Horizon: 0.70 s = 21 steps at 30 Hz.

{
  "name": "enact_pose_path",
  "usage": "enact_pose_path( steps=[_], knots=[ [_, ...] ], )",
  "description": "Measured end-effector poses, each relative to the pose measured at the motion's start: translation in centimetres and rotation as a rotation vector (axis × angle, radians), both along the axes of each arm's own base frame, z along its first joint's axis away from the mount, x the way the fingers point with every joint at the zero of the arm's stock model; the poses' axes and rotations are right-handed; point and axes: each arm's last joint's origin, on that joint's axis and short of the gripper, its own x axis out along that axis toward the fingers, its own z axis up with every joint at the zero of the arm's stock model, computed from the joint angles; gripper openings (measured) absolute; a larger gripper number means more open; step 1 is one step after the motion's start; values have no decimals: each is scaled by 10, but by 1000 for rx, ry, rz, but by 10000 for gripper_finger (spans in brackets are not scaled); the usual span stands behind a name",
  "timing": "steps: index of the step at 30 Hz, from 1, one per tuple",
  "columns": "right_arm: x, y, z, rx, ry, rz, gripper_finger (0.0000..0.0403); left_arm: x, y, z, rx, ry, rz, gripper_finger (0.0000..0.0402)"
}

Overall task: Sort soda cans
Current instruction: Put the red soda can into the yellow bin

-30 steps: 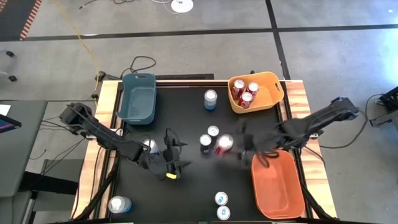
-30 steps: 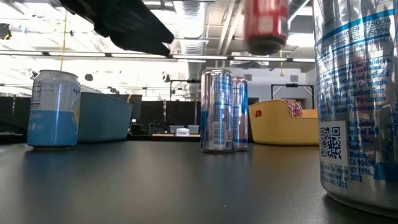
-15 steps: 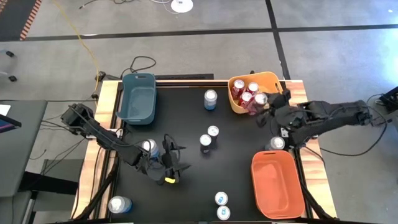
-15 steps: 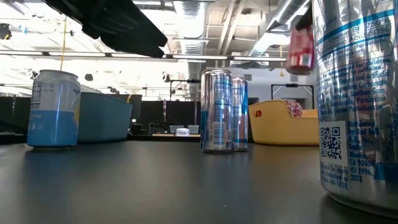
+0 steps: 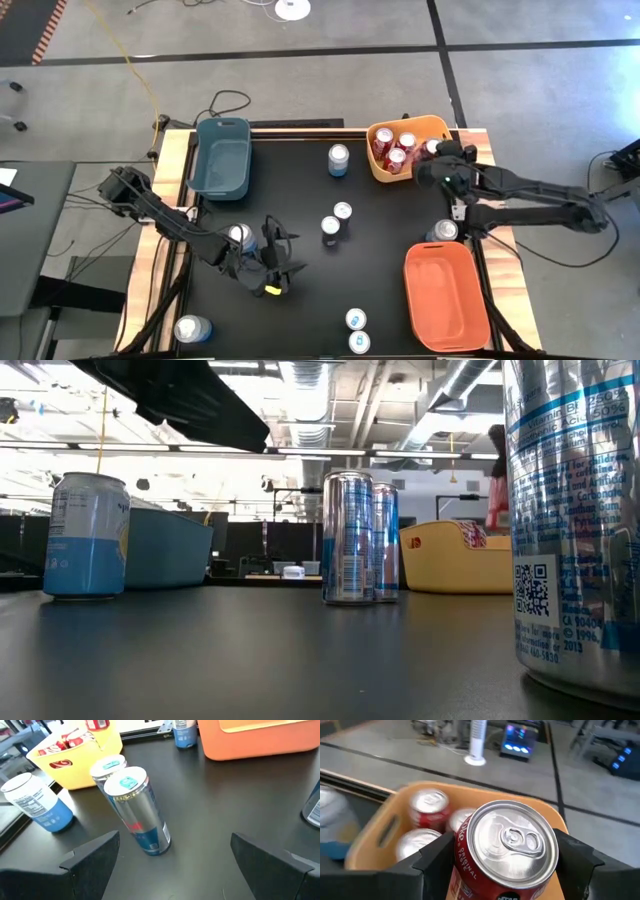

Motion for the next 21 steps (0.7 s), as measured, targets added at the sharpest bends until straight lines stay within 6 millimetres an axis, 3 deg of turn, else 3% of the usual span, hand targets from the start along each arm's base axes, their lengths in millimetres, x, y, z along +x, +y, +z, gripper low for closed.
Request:
enact_pose_path(
  steps=[5, 11, 21],
  knots=[
    [0, -15, -19, -6, 15, -48, 286, 2, 4, 0, 13, 5, 10, 377],
    [8, -30, -32, 23, -28, 86, 286, 3, 7, 0, 17, 8, 20, 377],
    [18, -45, -53, 135, 72, 117, 286, 3, 8, -2, -7, 13, 34, 377]
  ],
)
